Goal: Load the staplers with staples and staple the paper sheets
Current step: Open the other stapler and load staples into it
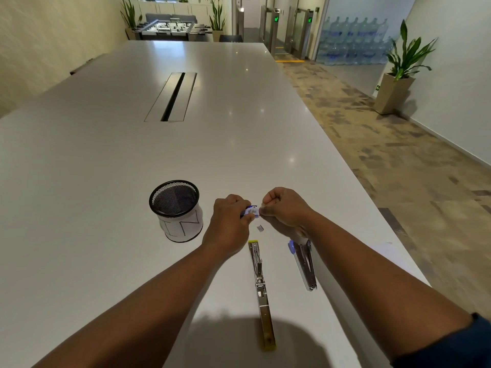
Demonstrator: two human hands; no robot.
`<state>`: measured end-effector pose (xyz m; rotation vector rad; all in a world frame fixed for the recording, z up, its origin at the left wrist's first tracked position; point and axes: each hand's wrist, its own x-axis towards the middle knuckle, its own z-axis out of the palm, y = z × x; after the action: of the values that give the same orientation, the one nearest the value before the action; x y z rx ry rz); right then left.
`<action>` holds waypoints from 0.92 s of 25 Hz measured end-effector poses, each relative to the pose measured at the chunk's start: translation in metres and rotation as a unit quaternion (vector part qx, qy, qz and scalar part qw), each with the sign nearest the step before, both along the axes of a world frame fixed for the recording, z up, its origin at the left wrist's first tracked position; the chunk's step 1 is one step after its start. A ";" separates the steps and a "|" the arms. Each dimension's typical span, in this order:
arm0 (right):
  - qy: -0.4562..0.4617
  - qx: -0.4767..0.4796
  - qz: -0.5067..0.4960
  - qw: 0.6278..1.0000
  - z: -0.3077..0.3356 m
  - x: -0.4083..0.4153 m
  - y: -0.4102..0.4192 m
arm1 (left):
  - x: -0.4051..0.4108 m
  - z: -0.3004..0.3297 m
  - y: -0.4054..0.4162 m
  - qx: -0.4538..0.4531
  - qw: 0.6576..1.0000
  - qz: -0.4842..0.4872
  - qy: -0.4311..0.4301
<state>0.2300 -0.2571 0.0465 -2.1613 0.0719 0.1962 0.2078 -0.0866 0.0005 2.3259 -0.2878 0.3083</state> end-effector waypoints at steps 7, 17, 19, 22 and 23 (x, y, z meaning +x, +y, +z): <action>0.001 -0.004 0.012 1.000 0.002 -0.002 -0.001 | 0.001 0.000 -0.001 -0.001 1.000 0.001 -0.003; -0.005 -0.060 0.086 0.994 0.009 -0.015 -0.007 | 0.000 -0.001 -0.001 0.008 1.000 0.005 0.000; 0.006 -0.130 0.113 0.985 0.012 -0.021 -0.006 | 0.001 -0.003 0.000 0.011 1.000 0.006 0.000; -0.025 -0.217 0.109 0.970 0.011 -0.030 -0.001 | 0.002 -0.005 0.000 0.004 1.000 0.007 0.000; -0.039 -0.232 0.104 0.966 0.010 -0.033 0.001 | 0.001 -0.005 0.000 0.003 1.000 0.006 -0.001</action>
<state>0.1971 -0.2559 0.0569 -2.6425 -0.1727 0.2312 0.2092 -0.0866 -0.0043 2.3335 -0.2752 0.3158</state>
